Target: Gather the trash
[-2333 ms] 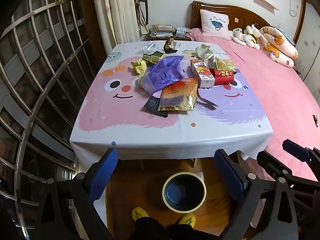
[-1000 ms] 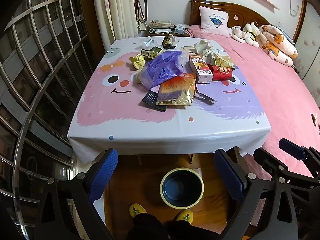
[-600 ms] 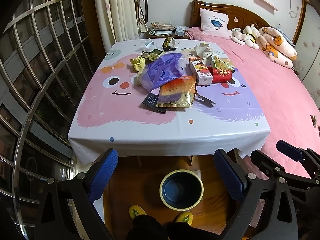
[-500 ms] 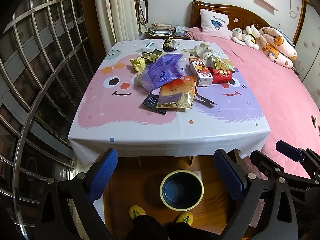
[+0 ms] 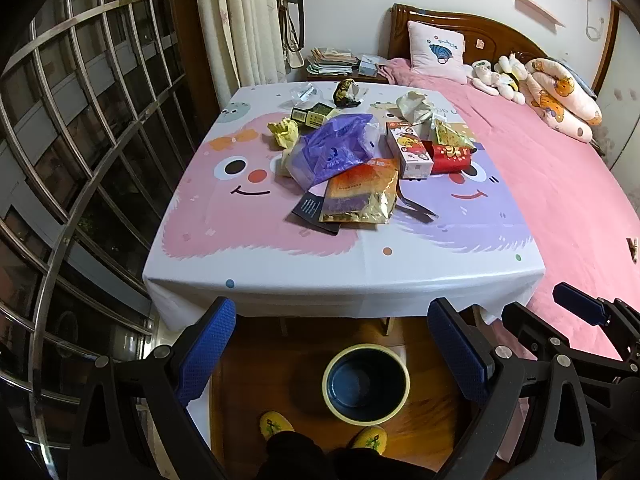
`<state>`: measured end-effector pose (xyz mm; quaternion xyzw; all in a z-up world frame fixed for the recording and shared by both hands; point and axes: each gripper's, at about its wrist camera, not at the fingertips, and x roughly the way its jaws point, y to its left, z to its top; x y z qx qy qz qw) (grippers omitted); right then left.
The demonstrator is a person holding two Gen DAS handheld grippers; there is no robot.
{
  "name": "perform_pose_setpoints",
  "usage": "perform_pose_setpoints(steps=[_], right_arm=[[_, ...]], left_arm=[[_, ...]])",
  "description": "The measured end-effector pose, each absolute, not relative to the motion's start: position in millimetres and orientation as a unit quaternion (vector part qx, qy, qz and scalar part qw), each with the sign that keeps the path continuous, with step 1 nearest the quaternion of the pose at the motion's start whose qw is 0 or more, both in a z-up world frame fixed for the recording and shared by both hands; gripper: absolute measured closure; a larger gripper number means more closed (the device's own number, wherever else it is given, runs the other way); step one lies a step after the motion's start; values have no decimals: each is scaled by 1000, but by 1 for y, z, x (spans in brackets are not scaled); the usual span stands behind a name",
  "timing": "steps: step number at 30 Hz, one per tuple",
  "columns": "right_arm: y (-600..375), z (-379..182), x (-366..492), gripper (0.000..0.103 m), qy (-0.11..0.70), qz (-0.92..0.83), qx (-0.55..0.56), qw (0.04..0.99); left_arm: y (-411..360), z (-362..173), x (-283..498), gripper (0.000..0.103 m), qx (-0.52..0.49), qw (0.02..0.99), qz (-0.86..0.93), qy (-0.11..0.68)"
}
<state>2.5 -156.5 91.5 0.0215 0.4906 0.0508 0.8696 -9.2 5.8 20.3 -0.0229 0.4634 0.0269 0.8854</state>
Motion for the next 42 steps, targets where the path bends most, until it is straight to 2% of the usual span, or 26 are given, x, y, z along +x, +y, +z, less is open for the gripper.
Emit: perform_pose_setpoints(steps=[21,28,33,42], right_arm=[[-159,105,33,33,468,67,33,880],[-153,104,56,33,465,63,42,882],[-146,100,86,33,469,43,45,881],[-139,82,158,33,480,-27,101,871]], left_arm=[[8,45,11,5,-17,893,37,448],[23,61,24,5,-32,909,12,416],[32,69,53,5,-15,912,-31,408],[58,71,152,5,27,894,-121,430]])
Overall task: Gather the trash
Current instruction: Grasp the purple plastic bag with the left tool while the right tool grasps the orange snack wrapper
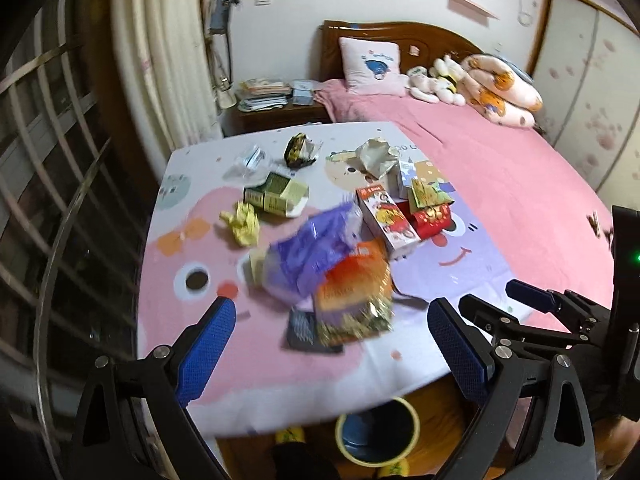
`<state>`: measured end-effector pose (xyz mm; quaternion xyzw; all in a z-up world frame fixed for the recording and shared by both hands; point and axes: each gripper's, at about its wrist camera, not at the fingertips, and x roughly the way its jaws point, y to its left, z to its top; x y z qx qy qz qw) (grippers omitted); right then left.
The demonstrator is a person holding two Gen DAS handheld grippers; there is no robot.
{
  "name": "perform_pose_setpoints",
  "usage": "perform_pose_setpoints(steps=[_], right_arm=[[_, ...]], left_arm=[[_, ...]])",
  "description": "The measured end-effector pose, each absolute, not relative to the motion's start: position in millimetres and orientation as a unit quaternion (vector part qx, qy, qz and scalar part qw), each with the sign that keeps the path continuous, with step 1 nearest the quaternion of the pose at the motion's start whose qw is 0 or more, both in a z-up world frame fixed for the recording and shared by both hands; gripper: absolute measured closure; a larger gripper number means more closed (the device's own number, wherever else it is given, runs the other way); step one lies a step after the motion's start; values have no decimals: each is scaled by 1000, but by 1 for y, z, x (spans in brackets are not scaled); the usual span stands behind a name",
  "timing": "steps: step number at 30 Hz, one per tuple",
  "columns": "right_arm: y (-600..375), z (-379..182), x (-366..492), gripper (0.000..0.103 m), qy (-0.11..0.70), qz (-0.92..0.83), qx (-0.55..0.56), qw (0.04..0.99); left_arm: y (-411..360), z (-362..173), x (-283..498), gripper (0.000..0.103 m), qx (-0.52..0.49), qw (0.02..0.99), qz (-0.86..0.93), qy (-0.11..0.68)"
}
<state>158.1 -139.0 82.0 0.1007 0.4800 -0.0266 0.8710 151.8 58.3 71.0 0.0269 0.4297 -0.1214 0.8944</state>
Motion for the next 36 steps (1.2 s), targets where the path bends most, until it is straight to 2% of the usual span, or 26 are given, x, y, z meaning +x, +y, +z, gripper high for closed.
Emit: perform_pose_setpoints(steps=[5,10,17,19,23,27,28,30,32,35,36], right_arm=[[-135,52,193,33,497,-50,140,855],[-134,13,219,33,512,-53,180,838],[-134,-33,253,33,521,-54,205,827],[-137,-45,262,33,522,-55,214,824],[-138,-62,278,33,532,-52,219,816],[-132,-74,287,33,545,-39,213,810],[-129,-78,289,35,549,-37,208,808],[-124,-81,290,46,555,-28,203,806],[-118,-86,291,62,565,-20,199,801],[-113,-83,288,77,559,-10,205,803],[-113,-82,287,79,558,-8,209,803]], left_arm=[[69,50,214,5,62,868,-168,463],[72,7,274,5,84,825,-210,518],[59,-47,327,5,129,795,-241,542],[54,-61,342,7,135,783,-251,553],[45,-84,364,22,142,759,-267,577],[42,-97,376,29,130,742,-271,599],[42,-99,376,33,131,740,-271,601],[43,-101,377,45,132,735,-271,608],[45,-102,377,50,127,731,-267,615],[52,-98,376,60,119,728,-267,620],[54,-97,375,62,117,728,-267,620]])
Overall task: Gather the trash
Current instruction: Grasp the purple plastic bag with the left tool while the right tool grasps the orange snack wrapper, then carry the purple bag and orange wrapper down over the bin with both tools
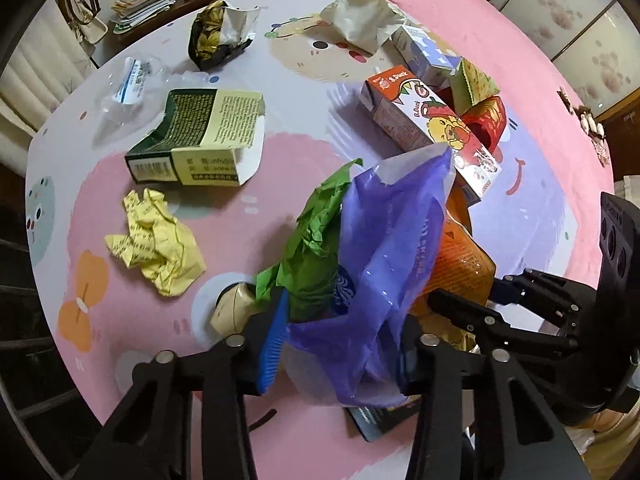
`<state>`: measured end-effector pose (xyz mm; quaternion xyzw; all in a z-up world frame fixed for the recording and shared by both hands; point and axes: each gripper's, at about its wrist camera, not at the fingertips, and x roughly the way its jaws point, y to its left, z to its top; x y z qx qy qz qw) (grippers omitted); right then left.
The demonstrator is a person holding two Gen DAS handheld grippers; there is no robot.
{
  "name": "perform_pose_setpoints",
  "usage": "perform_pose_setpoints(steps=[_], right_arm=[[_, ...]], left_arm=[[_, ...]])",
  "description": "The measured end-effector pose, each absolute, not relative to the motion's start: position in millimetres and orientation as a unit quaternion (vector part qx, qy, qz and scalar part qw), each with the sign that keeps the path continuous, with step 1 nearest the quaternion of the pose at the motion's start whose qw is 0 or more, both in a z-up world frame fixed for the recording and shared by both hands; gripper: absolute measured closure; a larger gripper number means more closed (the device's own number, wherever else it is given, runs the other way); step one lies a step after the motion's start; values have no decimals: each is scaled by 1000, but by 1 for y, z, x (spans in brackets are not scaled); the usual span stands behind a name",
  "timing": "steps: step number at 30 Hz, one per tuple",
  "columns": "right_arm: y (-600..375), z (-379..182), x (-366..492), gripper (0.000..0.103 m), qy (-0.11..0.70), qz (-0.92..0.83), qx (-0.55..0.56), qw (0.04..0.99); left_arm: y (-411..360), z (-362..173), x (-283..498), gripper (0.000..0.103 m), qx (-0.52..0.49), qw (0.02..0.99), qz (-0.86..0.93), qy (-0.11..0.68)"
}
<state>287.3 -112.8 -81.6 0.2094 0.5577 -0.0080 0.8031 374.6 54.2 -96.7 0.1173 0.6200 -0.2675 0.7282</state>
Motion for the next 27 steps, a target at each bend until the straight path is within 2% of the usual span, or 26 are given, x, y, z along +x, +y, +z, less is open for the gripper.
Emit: perform_pose_setpoints(steps=[1,3,9,19,27], right_arm=[[-111,-79,287,83,555,-6,212,804],[-108,-74,284,89,551,-6,209,808],[-101,-46,273,96,532,-9,197,823],[-95,30,239,97,499,-10,172,850],[-99,66,195,97,498,-8,138,856]], left_arm=[[56,-95,373,62,116,729,-270,619],[59,-90,369,77,120,731,-273,614],[66,-77,352,88,129,733,-282,605],[71,-21,306,90,116,759,-310,561],[58,9,252,90,111,780,-319,527]])
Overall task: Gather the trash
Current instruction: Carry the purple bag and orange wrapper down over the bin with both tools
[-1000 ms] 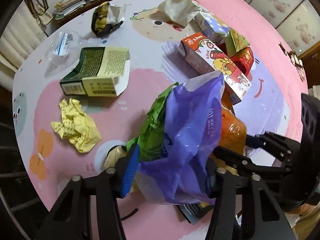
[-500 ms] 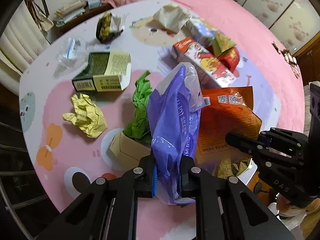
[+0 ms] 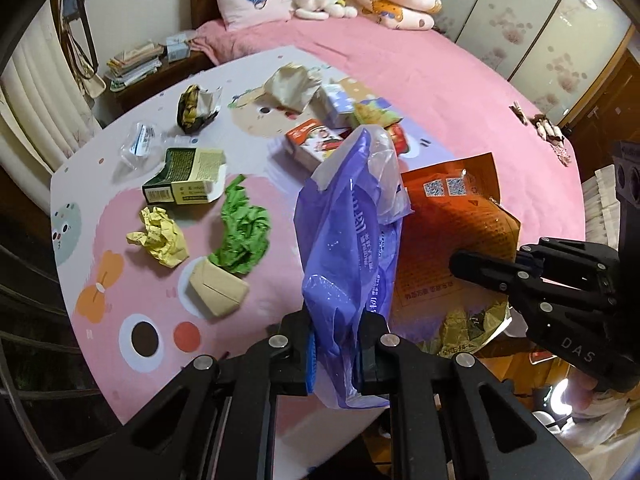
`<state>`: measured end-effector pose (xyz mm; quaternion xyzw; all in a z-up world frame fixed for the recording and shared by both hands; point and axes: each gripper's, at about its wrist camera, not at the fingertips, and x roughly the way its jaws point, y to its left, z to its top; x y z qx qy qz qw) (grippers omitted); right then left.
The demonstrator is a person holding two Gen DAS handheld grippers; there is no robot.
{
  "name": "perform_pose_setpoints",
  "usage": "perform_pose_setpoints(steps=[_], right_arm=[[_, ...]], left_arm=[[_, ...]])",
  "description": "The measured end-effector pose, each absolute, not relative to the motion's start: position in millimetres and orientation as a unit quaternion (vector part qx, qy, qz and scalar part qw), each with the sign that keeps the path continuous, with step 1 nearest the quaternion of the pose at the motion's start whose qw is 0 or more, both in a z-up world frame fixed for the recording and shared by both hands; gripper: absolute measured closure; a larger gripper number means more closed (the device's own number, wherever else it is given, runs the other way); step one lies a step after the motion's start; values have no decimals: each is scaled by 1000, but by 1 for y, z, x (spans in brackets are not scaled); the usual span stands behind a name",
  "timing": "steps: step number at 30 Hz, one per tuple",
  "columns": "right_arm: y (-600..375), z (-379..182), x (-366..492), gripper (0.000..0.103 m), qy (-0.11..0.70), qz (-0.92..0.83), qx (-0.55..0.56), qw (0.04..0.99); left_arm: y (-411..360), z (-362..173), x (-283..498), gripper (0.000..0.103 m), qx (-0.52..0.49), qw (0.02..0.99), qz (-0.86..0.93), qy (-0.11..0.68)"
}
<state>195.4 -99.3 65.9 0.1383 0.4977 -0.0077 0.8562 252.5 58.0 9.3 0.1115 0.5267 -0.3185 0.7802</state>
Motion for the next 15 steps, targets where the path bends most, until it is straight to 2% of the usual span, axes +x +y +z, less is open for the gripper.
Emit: perform_pose_setpoints(steps=[15], right_arm=[[-156,64,71,97,521,63,77,848]], left_arm=[[-10,4,106,90,76,811,-252,522]])
